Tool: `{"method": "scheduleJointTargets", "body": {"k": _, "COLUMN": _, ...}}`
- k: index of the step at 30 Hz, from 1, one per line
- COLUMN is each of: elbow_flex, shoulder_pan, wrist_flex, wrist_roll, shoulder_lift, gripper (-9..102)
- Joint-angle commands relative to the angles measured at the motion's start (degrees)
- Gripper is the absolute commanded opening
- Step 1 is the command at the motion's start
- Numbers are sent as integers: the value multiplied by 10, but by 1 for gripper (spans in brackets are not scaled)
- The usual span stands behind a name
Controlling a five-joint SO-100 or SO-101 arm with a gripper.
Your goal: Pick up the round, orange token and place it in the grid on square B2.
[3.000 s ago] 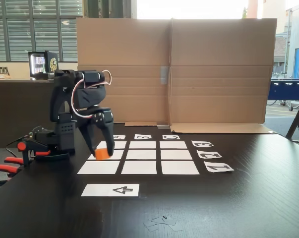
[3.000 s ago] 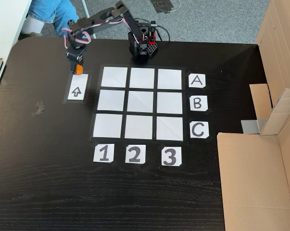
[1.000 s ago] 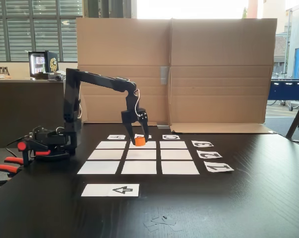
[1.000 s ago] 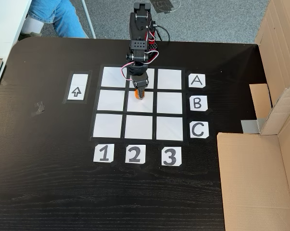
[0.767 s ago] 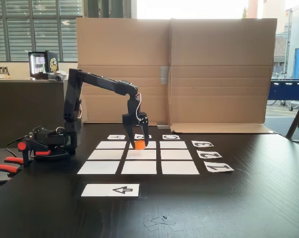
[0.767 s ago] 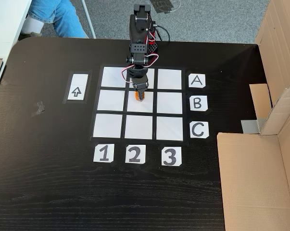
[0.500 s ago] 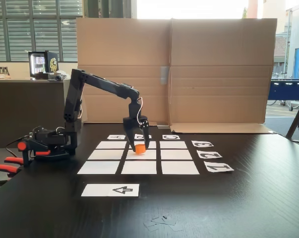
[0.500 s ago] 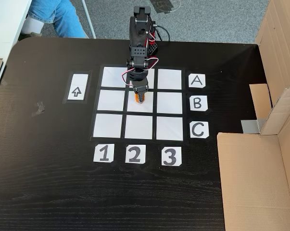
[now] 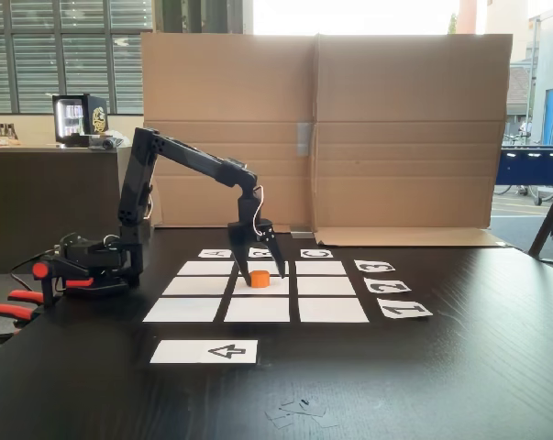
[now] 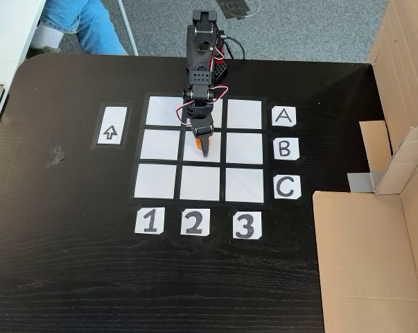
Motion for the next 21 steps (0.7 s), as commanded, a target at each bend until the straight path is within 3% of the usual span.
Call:
{"method": "scheduleJointTargets", "body": {"k": 1, "elbow_flex": 6, "shoulder_pan": 5, "wrist_flex": -6, "wrist_roll": 3, "shoulder_lift": 4, "gripper": 58}}
{"method": "scheduleJointTargets", "body": {"k": 5, "elbow_flex": 49, "shoulder_pan": 6, "wrist_flex": -37, "wrist_roll": 4, "shoulder_lift": 34, "gripper": 60}}
{"method": "scheduleJointTargets", "body": {"k": 10, "elbow_flex": 148, "shoulder_pan": 19, "wrist_flex": -76, "wrist_roll": 23, "shoulder_lift": 141, "gripper": 70}}
{"method": "scheduleJointTargets", "body": {"k": 14, "elbow_flex": 243, "shoulder_pan": 62, "wrist_flex": -109, "wrist_roll": 26, "shoulder_lift": 275, "gripper": 77}}
{"method": "scheduleJointTargets", "body": {"k": 21, "elbow_flex": 409, "shoulder_pan": 177, "wrist_flex": -185, "wrist_roll": 25, "shoulder_lift": 536, "gripper": 77}}
